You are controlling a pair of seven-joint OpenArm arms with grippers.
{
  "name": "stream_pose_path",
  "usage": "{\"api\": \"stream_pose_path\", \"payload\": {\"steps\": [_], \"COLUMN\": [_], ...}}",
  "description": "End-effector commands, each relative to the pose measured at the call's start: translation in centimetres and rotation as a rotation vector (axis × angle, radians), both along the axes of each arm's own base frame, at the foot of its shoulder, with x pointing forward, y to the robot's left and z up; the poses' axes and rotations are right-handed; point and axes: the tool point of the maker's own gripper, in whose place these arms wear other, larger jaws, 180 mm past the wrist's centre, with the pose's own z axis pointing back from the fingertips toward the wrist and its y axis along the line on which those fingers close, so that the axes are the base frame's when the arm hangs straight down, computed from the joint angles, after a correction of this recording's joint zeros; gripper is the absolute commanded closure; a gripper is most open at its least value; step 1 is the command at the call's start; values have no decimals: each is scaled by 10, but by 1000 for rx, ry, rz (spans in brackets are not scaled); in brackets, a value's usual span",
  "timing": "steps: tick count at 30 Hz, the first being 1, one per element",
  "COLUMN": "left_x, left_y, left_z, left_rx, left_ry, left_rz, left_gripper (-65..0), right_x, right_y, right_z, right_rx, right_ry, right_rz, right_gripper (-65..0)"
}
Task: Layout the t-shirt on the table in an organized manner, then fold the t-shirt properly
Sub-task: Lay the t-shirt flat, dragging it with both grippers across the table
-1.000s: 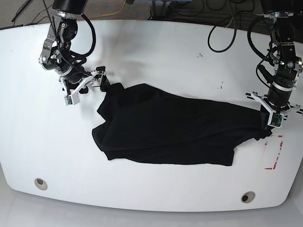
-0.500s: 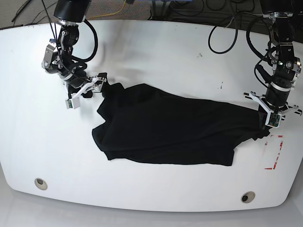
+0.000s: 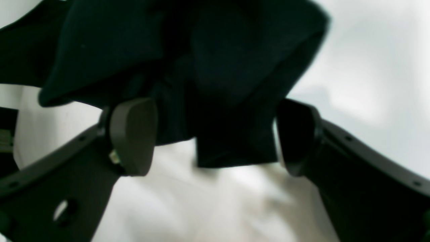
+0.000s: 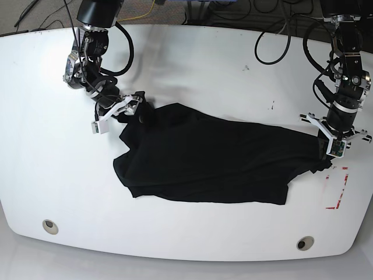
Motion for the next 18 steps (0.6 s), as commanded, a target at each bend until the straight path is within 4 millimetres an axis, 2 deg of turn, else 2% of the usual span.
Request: {"api": "stream_pose_path", "payload": {"steps": [1,6,14,18], "left_x": [5,5,5,5], "left_y": [0,0,0,0], "left_z": [18,18,18,18], "left_rx": [10,10,10,10], "left_ry": [-62,-62,-62,-62], "left_rz": [-12,-12,-12,-12], "left_gripper": [0,0,0,0], "right_x": [-15,-25,-33,-33], "right_y": [2,8,9,10], "right_z": [-12,-19,-24,-24], "right_rx": [-23,-6,-5,-5], "right_ry": [63,86,105,105], "right_rz": [27,26,27,27], "right_gripper": [-534,-491,-343,-315]}}
